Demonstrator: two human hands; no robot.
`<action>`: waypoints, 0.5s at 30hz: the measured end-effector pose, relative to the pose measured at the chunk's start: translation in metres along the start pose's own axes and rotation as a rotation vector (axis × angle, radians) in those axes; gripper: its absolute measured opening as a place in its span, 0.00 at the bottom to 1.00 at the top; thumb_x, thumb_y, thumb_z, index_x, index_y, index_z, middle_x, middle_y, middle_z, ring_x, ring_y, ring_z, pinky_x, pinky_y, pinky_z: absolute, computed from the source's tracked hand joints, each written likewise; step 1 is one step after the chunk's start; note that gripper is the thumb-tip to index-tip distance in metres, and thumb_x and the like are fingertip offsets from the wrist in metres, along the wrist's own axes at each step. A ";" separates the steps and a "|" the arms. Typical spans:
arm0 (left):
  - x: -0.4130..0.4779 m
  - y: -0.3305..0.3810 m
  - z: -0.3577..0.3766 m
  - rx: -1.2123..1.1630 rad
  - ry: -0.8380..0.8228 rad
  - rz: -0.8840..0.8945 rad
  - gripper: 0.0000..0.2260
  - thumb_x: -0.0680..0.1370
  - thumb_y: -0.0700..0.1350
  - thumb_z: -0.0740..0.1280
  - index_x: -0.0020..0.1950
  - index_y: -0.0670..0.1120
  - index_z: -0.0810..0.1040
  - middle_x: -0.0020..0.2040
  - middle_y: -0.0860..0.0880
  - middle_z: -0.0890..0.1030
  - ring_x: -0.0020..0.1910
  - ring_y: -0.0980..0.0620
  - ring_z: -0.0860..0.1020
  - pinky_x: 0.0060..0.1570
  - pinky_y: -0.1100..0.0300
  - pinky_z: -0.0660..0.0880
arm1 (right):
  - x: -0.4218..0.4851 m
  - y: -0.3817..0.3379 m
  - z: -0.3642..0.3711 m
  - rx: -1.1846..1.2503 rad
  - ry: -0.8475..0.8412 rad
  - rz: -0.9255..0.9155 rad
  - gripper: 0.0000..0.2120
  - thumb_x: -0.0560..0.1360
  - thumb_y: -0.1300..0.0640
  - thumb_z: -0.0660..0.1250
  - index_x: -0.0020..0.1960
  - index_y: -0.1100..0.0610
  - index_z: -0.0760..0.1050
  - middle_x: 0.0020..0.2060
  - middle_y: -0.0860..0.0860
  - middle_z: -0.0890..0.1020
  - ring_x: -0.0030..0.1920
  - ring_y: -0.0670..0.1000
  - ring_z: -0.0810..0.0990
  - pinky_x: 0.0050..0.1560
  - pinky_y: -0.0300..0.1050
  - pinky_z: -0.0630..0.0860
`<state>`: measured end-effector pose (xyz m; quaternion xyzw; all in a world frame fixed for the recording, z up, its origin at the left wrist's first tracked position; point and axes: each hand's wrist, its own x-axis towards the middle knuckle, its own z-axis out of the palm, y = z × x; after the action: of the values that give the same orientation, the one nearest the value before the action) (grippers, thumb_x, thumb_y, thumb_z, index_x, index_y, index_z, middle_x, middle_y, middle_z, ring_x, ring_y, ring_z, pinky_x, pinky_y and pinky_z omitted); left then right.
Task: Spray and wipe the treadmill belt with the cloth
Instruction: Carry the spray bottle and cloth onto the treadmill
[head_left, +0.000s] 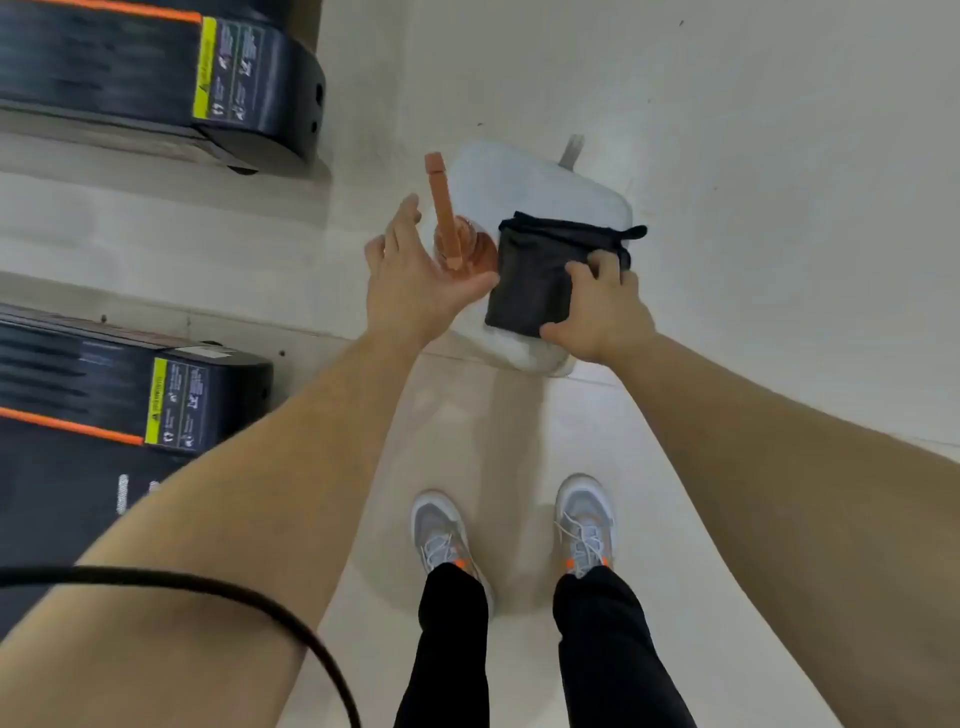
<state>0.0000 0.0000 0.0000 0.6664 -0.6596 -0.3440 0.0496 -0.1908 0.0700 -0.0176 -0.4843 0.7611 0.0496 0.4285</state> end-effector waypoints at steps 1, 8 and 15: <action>0.009 -0.001 0.007 -0.038 0.027 0.074 0.54 0.67 0.64 0.77 0.85 0.49 0.55 0.77 0.51 0.70 0.76 0.43 0.66 0.72 0.49 0.68 | 0.015 0.001 0.009 -0.055 0.029 -0.039 0.48 0.69 0.43 0.75 0.80 0.52 0.53 0.80 0.56 0.51 0.78 0.64 0.52 0.72 0.62 0.64; 0.045 -0.005 0.043 -0.361 0.152 0.177 0.28 0.76 0.47 0.77 0.71 0.51 0.67 0.38 0.73 0.79 0.45 0.73 0.79 0.58 0.73 0.74 | 0.062 0.016 0.048 -0.250 0.217 -0.124 0.65 0.60 0.29 0.76 0.82 0.49 0.41 0.81 0.55 0.51 0.79 0.63 0.51 0.76 0.66 0.55; 0.039 0.004 0.037 -0.517 0.146 0.052 0.26 0.76 0.43 0.73 0.72 0.52 0.70 0.37 0.61 0.80 0.43 0.61 0.83 0.55 0.62 0.80 | 0.039 0.012 0.051 -0.202 0.156 -0.020 0.34 0.68 0.36 0.75 0.61 0.54 0.64 0.54 0.53 0.78 0.54 0.59 0.76 0.51 0.54 0.71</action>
<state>-0.0263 -0.0223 -0.0414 0.6376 -0.5613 -0.4506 0.2745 -0.1757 0.0741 -0.0809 -0.5349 0.7784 0.0840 0.3176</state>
